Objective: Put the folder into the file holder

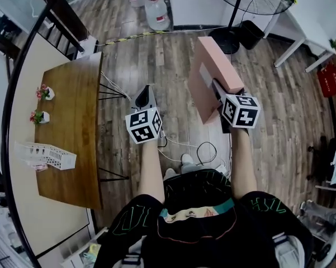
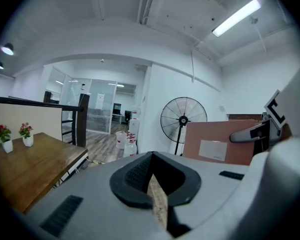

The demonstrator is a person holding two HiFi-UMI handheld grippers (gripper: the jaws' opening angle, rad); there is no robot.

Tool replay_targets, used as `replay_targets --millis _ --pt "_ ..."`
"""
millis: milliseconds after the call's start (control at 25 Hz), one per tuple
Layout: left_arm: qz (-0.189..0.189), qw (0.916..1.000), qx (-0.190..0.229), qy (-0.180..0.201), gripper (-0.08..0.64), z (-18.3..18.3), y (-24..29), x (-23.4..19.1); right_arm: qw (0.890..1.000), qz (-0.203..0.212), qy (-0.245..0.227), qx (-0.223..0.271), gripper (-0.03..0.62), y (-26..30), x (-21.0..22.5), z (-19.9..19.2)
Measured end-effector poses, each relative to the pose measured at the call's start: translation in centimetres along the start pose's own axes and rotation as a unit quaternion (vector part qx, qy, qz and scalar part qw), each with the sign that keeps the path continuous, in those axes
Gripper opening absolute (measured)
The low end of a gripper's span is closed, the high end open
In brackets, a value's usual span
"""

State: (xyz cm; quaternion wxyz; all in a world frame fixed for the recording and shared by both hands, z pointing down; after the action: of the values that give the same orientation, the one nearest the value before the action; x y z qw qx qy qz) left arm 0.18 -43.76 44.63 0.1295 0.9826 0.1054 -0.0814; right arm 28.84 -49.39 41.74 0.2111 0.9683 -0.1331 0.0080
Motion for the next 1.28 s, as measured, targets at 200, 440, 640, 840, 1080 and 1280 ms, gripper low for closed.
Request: replay_targets --millis 200,440,640,840,1080,1280 --pt "0.061 0.9981 0.012 -0.006 -0.003 0.2 -2.3 -2.0 0.998 0.056 -0.019 -0.001 0.281 2.3 -2.6 0.9" --pt "0.141 0.9895 0.029 -0.014 -0.003 0.4 -6.8 -5.3 0.988 0.147 -0.041 0.002 0.281 4.3 -9.0 1.9" --pt "0.211 0.9761 0.046 -0.023 -0.003 0.8 -11.8 -8.1 0.973 0.219 -0.068 -0.002 0.281 4.9 -15.4 2.2" --pt "0.282 0.9572 0.059 -0.032 -0.003 0.6 -17.2 -10.1 0.952 0.291 -0.089 -0.002 0.281 4.6 -21.8 2.5" --pt "0.367 0.9264 0.072 -0.042 -0.003 -0.2 -25.1 -12.1 0.923 0.367 -0.113 -0.004 0.281 3.3 -29.7 2.1" --pt "0.434 0.8959 0.08 -0.051 -0.003 -1.2 -31.3 -12.3 0.894 0.427 -0.133 -0.005 0.281 1.2 -35.5 1.3"
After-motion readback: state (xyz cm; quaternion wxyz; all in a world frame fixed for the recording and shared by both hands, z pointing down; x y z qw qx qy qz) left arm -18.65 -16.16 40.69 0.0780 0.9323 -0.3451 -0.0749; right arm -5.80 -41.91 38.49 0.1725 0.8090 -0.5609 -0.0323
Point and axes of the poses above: the fingertips, and each gripper's own axes: y forward along the fingers, x to its right, z out of its top, the point moved 6 cm from there along -y, backward along the fingers, and after that the axes turned 9 degrees about -z, right-handed, at the moved point
